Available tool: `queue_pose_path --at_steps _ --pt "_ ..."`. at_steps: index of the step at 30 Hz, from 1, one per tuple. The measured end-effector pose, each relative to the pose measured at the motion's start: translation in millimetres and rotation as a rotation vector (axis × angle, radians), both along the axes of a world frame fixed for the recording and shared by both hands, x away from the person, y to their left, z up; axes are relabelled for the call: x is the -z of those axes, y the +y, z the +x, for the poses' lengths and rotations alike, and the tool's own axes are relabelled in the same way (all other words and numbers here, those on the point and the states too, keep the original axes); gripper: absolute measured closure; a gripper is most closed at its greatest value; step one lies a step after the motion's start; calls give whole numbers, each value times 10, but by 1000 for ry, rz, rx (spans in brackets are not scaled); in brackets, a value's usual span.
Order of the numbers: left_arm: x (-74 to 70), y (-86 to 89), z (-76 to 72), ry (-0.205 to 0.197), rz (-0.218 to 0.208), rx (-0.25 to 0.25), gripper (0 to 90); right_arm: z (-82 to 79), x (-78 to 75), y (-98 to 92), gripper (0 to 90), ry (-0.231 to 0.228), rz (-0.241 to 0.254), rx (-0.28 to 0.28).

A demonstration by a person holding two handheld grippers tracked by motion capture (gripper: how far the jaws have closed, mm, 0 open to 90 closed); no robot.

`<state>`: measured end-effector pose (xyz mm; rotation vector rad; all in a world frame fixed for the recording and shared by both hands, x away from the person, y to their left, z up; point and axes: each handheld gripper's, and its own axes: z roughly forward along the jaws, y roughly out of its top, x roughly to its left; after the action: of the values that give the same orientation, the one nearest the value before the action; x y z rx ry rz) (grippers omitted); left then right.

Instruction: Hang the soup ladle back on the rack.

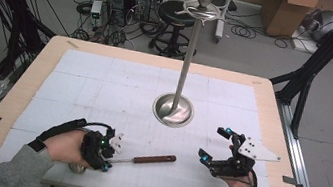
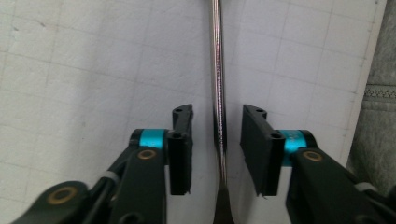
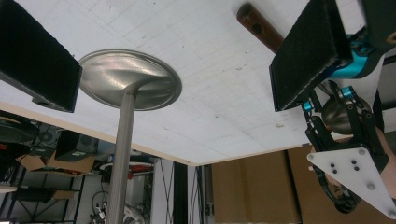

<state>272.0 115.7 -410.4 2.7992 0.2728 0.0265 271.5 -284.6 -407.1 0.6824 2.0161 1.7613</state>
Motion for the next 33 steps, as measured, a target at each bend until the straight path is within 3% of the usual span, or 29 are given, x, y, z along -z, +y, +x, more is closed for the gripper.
queue_pose_path --at_steps 4,11,27,33 --pt "0 -10 -2 9 6 7 765 -13 3 -8 13 3 1 3" --pt "0 -4 6 8 6 12 826 -17 3 -11 14 4 2 4" --pt "-21 40 -1 9 -30 9 842 -15 4 -11 14 2 -2 4" --pt "-58 83 -5 5 -64 -1 842 -12 6 -14 14 2 -2 6"
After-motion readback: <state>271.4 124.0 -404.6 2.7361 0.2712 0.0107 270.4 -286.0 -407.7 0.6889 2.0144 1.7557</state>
